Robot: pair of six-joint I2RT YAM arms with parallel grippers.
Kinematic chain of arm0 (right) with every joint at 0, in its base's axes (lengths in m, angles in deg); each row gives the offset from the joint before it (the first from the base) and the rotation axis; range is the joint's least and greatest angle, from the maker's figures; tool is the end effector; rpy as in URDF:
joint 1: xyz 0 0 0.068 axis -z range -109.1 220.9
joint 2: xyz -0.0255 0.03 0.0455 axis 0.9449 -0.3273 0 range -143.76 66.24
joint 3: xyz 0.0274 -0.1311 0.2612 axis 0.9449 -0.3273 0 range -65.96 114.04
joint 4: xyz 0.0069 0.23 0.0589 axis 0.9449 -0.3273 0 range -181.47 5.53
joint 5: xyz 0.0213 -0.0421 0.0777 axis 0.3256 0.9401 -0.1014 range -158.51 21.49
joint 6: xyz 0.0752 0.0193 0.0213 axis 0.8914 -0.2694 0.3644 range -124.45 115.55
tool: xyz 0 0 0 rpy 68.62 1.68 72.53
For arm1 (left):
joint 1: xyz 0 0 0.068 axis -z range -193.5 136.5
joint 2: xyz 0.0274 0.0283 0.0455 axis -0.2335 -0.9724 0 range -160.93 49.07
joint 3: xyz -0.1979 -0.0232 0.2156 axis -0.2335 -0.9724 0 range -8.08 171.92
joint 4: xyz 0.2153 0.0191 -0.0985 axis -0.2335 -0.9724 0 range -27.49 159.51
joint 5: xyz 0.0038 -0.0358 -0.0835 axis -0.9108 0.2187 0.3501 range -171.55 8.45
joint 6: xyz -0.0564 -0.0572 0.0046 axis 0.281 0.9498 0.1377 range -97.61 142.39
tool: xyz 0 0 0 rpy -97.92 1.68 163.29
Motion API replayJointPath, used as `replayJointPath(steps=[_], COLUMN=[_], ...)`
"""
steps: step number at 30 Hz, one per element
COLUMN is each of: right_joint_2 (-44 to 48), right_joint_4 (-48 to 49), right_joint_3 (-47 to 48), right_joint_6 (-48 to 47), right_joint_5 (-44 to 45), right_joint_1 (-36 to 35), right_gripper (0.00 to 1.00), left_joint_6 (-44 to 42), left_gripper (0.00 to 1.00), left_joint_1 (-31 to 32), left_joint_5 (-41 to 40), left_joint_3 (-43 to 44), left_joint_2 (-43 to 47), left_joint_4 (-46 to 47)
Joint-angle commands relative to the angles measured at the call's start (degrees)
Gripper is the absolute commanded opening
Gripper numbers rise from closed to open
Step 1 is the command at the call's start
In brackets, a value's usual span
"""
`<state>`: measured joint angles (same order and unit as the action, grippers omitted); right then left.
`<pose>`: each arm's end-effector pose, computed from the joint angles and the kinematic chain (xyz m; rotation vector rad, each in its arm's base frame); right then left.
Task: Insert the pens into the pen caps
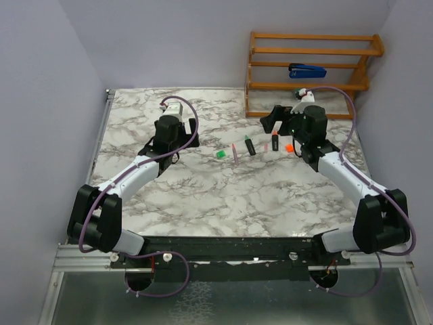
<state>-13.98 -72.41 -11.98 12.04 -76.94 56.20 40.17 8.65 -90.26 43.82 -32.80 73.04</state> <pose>0.3198 0.0944 0.3166 -0.0769 1.8450 0.5166 0.3072 -0.1136 0.2750 -0.0183 2.0380 -0.2849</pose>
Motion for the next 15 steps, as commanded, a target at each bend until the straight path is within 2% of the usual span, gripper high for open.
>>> replayJointPath(steps=[1, 4, 8, 12, 15], right_joint_2=[3.84, 5.70, 2.71, -9.92, -18.70], right_joint_4=[4.40, 7.51, 3.54, -16.90, -22.81], right_joint_3=[-3.04, -4.99, 0.07, 16.96, 25.06], right_joint_6=[-1.11, -1.04, -3.25, -5.90, -8.79], right_joint_5=[1.33, 1.42, -3.64, -0.91, 5.04], right_joint_1=[-0.33, -0.27, -0.33, -0.67, -1.61], right_gripper=[1.00, 1.00, 1.00, 0.91, 0.86], left_joint_6=[0.18, 0.21, 0.25, 0.67, 0.72], left_gripper=[0.99, 0.99, 0.99, 0.99, 0.99], left_joint_1=[0.08, 0.08, 0.08, 0.08, 0.08], left_joint_5=[-0.49, 0.05, 2.99, 3.50, 2.29], left_joint_3=[0.59, 0.36, 0.19, 0.90, 1.31], left_joint_2=[-0.38, 0.02, -0.74, -2.07, -2.29], left_joint_4=[1.81, 2.28, 2.88, 1.95, 0.77])
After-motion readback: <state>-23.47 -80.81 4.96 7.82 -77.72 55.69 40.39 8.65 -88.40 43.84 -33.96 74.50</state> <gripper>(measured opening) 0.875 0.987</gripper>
